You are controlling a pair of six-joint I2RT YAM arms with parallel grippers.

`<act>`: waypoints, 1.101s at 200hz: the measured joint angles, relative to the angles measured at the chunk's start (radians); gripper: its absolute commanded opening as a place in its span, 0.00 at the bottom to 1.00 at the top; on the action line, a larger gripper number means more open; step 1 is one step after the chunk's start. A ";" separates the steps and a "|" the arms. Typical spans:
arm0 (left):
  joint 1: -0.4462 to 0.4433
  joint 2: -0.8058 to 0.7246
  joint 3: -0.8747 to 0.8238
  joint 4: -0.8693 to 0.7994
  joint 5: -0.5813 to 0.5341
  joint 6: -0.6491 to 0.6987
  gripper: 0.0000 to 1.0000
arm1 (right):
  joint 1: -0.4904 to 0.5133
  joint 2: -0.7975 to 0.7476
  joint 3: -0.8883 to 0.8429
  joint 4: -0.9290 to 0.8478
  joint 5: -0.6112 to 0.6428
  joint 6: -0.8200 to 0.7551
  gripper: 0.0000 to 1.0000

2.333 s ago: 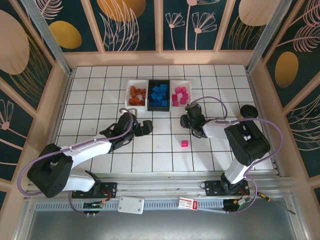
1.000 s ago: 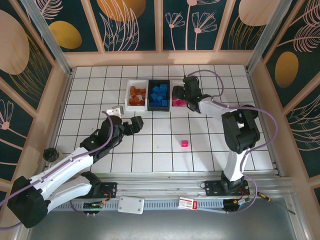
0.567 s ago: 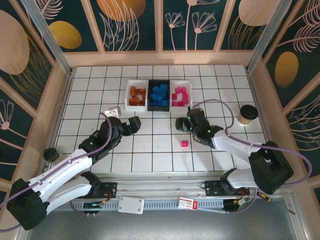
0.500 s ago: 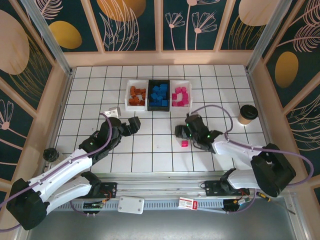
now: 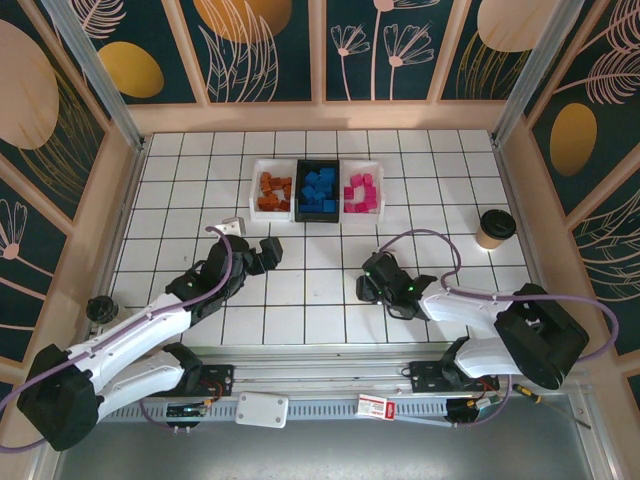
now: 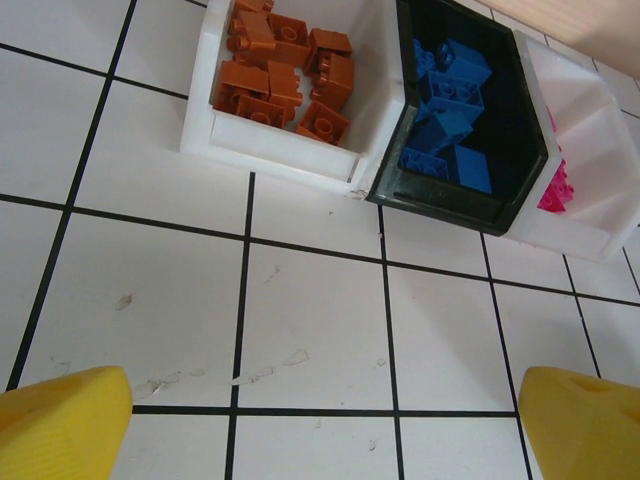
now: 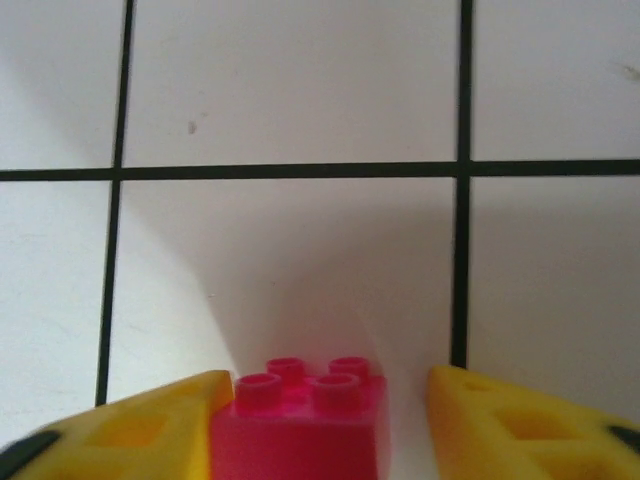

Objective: Sort the legos into containers by color
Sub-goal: Pick up the lego from the bottom-center of the table, then place the lego in the container.

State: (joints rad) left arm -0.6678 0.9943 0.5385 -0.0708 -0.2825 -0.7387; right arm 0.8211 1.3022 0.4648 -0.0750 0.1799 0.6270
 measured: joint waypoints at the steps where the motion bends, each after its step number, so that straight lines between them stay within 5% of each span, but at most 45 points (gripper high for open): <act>1: 0.000 0.000 0.000 0.000 0.000 0.000 0.99 | 0.001 0.001 0.000 0.002 0.000 0.003 0.37; 25: 0.000 0.007 0.000 0.000 0.000 0.000 0.99 | 0.008 0.001 0.019 0.005 -0.004 -0.023 0.27; 73: 0.000 0.016 0.000 0.000 -0.001 0.000 0.99 | -0.008 -0.026 0.181 -0.031 0.009 -0.105 0.26; 124: 0.000 0.027 0.000 0.001 -0.026 -0.005 0.99 | -0.200 0.161 0.452 0.106 -0.006 -0.229 0.29; 145: 0.000 0.046 0.012 -0.002 -0.039 -0.008 0.99 | -0.273 0.325 0.554 0.153 -0.024 -0.259 0.36; 172: 0.000 0.072 0.051 -0.009 -0.054 -0.009 0.99 | -0.330 0.509 0.677 0.166 -0.043 -0.291 0.66; 220: 0.001 0.082 0.109 -0.016 -0.170 -0.015 0.99 | -0.348 0.489 0.669 0.203 -0.072 -0.314 0.71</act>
State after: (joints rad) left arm -0.6670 1.0763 0.6476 -0.0872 -0.4522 -0.7540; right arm 0.4728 1.7912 1.1336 0.1280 0.1078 0.3130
